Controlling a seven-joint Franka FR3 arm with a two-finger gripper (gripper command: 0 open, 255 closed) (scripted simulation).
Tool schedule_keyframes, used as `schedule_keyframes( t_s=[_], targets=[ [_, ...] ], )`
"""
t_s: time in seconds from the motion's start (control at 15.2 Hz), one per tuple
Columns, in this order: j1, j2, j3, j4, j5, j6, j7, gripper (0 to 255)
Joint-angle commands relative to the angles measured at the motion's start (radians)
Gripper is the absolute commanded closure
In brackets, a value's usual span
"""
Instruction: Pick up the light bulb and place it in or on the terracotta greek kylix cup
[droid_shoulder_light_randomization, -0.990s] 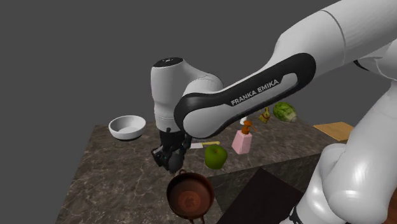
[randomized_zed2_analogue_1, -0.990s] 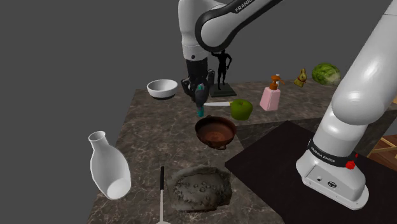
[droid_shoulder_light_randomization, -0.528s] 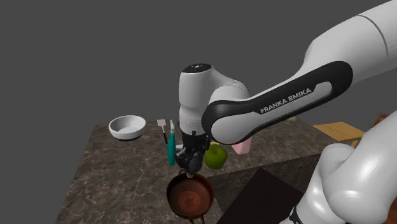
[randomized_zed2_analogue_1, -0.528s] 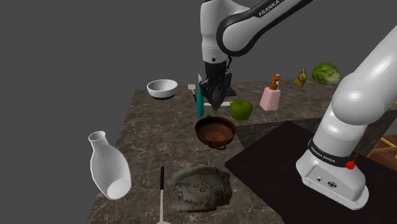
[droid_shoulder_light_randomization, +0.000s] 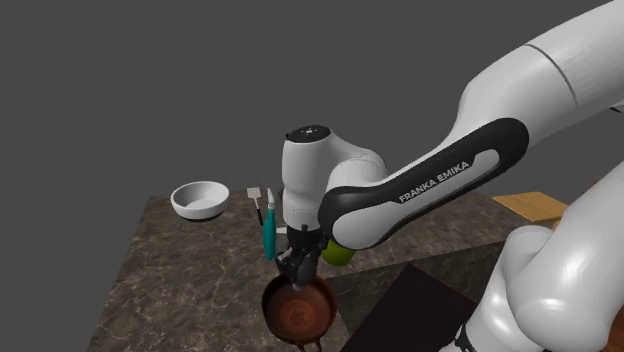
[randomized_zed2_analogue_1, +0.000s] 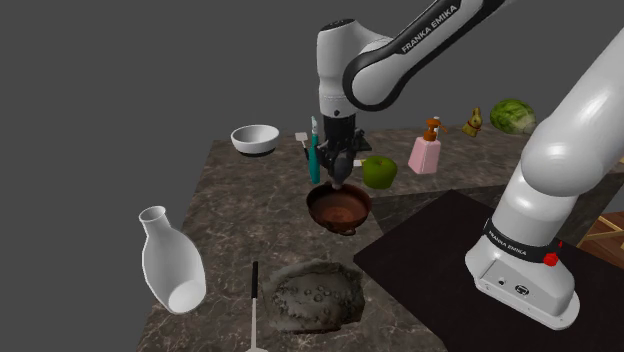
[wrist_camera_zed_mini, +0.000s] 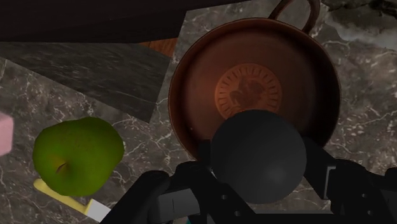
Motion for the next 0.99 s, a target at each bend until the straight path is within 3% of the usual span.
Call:
schedule_keyframes(
  t_s=[0.0,0.33,0.86,0.92],
  targets=[
    [-0.003,0.022,0.006,-0.009,-0.01,0.03,0.013,255],
    [-0.014,0.085,0.016,-0.033,-0.048,0.112,0.048,255],
    [-0.014,0.085,0.016,-0.033,-0.048,0.112,0.048,255],
    [-0.014,0.085,0.016,-0.033,-0.048,0.112,0.048,0]
  ],
)
